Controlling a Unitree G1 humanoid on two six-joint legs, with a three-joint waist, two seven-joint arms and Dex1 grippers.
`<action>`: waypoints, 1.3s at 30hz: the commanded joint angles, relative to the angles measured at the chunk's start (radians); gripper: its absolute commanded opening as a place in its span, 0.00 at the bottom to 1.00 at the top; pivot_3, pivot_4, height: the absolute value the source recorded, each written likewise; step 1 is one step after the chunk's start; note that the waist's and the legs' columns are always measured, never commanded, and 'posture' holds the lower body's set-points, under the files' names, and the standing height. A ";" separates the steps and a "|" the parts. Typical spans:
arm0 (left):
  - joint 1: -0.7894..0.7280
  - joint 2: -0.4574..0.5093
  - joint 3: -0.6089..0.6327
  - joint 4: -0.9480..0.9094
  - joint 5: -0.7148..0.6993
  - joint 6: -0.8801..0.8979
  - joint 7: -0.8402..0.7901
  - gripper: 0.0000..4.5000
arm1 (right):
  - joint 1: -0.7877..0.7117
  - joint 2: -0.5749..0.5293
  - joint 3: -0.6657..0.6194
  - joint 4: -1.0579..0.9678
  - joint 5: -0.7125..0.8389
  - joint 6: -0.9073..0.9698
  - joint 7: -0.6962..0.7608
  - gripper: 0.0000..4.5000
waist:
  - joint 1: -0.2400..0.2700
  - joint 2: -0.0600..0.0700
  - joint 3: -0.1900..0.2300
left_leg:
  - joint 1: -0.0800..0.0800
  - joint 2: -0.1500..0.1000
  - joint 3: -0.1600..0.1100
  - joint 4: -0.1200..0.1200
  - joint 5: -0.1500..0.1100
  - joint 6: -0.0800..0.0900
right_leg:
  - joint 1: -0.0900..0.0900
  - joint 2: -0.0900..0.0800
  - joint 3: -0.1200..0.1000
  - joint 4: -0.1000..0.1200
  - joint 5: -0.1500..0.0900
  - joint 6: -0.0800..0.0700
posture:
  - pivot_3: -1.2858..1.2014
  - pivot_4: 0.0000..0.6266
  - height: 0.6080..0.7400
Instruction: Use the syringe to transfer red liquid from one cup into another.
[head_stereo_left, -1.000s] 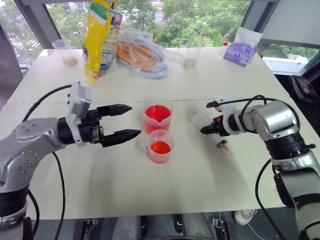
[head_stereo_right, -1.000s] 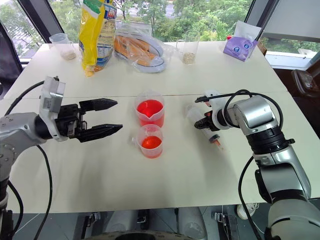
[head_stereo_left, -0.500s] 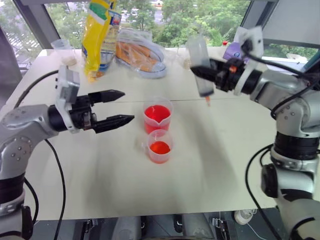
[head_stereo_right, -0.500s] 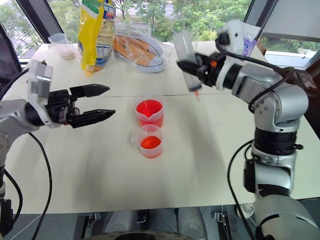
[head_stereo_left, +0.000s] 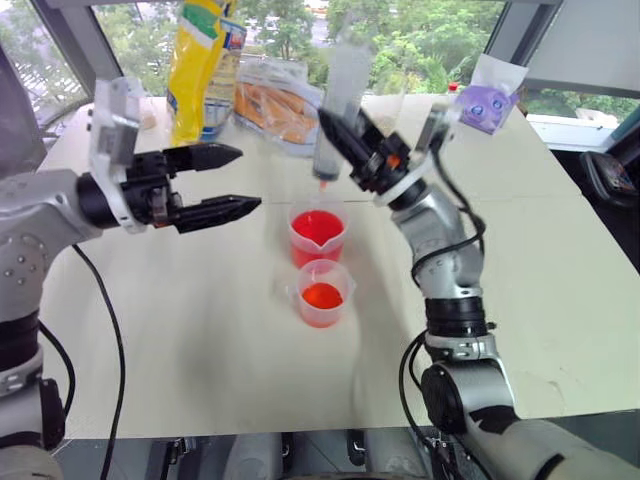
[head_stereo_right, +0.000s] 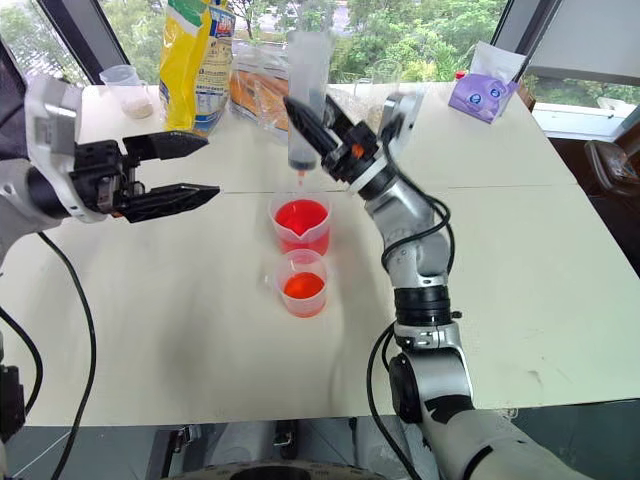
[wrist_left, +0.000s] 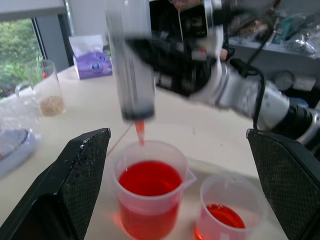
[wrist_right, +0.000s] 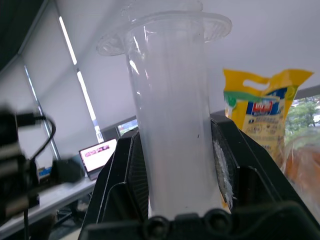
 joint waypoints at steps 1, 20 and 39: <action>-0.068 -0.015 -0.015 0.028 0.009 0.005 0.011 1.00 | 0.033 0.012 0.044 0.022 -0.044 -0.117 0.042 0.31 | -0.001 0.000 0.000 | 0.000 0.000 0.000 0.000 0.000 0.000 | 0.000 0.000 0.000 0.000 0.000 0.000 | 0.52 0.24 1.00; -0.209 -0.217 -0.164 0.148 0.169 -0.060 0.018 1.00 | 0.114 -0.002 0.128 0.148 -0.142 -0.289 0.067 0.31 | -0.002 0.000 0.000 | 0.001 0.000 0.000 0.000 0.001 -0.002 | 0.000 0.000 0.000 0.002 0.000 0.000 | 0.52 0.24 1.00; -0.268 -0.326 -0.168 0.231 0.231 -0.090 0.027 0.01 | 0.114 -0.017 0.148 0.152 -0.155 -0.293 0.082 0.31 | -0.002 0.000 0.000 | 0.002 0.000 -0.001 0.000 0.001 -0.002 | 0.000 0.000 0.000 0.003 0.000 0.000 | 0.52 0.24 1.00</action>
